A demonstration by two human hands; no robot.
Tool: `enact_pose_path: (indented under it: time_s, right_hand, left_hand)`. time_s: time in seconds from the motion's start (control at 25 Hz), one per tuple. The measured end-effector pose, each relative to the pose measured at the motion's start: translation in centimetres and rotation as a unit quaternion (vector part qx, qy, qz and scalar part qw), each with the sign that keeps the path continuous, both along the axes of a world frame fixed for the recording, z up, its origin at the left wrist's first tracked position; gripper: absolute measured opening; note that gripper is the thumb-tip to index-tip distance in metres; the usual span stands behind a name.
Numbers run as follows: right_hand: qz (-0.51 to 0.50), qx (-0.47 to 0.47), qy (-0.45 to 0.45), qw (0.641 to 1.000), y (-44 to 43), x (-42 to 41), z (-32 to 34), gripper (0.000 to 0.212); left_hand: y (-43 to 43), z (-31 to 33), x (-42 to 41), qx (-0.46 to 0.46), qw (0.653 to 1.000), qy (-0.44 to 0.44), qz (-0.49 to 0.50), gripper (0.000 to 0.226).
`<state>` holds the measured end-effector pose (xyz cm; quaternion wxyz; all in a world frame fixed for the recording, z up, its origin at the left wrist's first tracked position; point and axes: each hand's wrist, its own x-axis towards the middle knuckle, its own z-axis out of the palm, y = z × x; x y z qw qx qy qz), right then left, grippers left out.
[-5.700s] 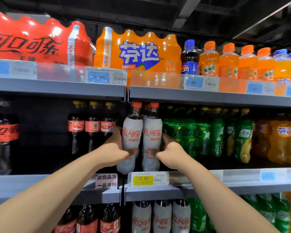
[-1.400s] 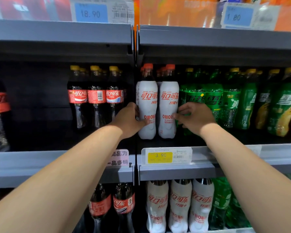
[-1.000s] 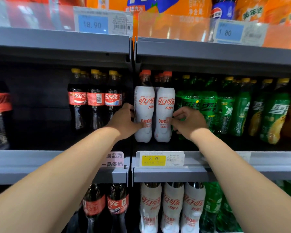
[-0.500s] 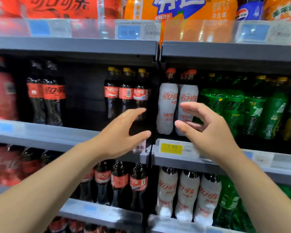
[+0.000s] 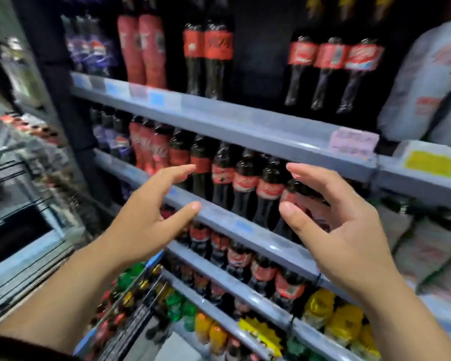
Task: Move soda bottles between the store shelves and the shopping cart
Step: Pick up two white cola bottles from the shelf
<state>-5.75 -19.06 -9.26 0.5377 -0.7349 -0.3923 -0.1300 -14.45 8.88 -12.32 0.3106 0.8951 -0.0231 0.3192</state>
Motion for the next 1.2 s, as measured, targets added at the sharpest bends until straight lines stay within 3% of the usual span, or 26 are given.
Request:
enact_pose_path:
  time_s: [0.4, 0.68, 0.84, 1.0, 1.2]
  right_hand:
    - [0.102, -0.024, 0.084, 0.991, 21.4, -5.5, -9.7, 0.040]
    - [0.103, -0.046, 0.171, 0.979, 34.6, -10.0, -19.6, 0.038]
    - [0.092, -0.045, 0.237, 0.966, 38.4, -10.3, -23.0, 0.037]
    - [0.074, -0.059, 0.249, 0.964, 40.6, -8.4, -26.4, 0.041]
    - [0.056, -0.107, 0.359, 0.925, 43.3, -6.1, -31.2, 0.047]
  left_hand:
    - [20.2, -10.3, -10.5, -0.108, 0.977, 0.114, 0.146, 0.047]
    - [33.5, -20.3, -16.1, -0.108, 0.949, 0.226, 0.190, 0.041]
    - [36.9, -24.7, -15.4, -0.116, 0.933, 0.282, 0.189, 0.043]
    - [38.4, -27.8, -12.7, -0.111, 0.914, 0.355, 0.163, 0.045]
    - [39.4, -32.0, -9.1, -0.099, 0.889, 0.424, 0.142, 0.049]
